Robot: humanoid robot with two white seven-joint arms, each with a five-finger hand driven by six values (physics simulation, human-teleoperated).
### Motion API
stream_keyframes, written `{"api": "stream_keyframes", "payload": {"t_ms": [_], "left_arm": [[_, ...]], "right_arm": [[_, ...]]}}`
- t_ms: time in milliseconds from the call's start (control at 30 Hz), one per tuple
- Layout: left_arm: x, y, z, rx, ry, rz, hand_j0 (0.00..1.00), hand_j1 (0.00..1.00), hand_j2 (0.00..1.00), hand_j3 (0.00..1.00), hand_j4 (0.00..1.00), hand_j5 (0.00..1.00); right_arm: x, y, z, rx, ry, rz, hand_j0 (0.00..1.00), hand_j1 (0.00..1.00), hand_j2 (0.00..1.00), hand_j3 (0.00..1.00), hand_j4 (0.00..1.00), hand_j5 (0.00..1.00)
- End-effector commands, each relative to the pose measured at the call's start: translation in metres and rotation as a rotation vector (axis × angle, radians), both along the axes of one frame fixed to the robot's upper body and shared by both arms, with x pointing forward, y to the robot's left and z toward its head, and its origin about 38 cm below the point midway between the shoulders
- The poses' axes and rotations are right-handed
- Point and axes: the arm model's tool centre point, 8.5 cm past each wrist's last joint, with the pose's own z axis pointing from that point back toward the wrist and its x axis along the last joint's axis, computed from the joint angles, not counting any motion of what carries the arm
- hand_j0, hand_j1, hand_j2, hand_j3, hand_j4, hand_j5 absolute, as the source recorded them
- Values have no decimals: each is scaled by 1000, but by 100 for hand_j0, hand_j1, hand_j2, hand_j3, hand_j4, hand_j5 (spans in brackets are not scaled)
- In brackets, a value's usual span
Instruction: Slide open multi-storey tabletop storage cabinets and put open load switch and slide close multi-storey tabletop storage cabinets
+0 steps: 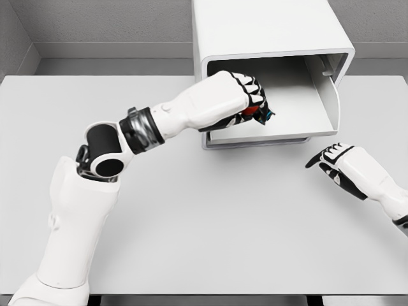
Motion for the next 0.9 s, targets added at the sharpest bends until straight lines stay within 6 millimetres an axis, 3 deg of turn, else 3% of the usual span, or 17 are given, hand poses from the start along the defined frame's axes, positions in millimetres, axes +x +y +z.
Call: {"api": "stream_keyframes", "payload": {"t_ms": [0,333,433,567,867], "left_arm": [[3,-1,-5,7,17,3,41,41,41,41,41,41],[6,-6,-5,31,12,0,44,44,44,44,44,44],[6,-7,-3,32,8,-3,57,57,57,57,57,57],[7,-6,-1,30,2,-1,66,66,66,66,66,66],[7,-7,0,31,0,-2,69,69,69,69,69,69]], "right_arm": [[0,0,1,6,0,0,47,47,47,47,47,47],[0,1,0,6,2,3,47,47,47,47,47,47],[0,1,0,6,3,4,47,47,47,47,47,47],[0,1,0,6,3,4,47,47,47,47,47,47],[0,1,0,6,3,4,47,47,47,47,47,47]]}}
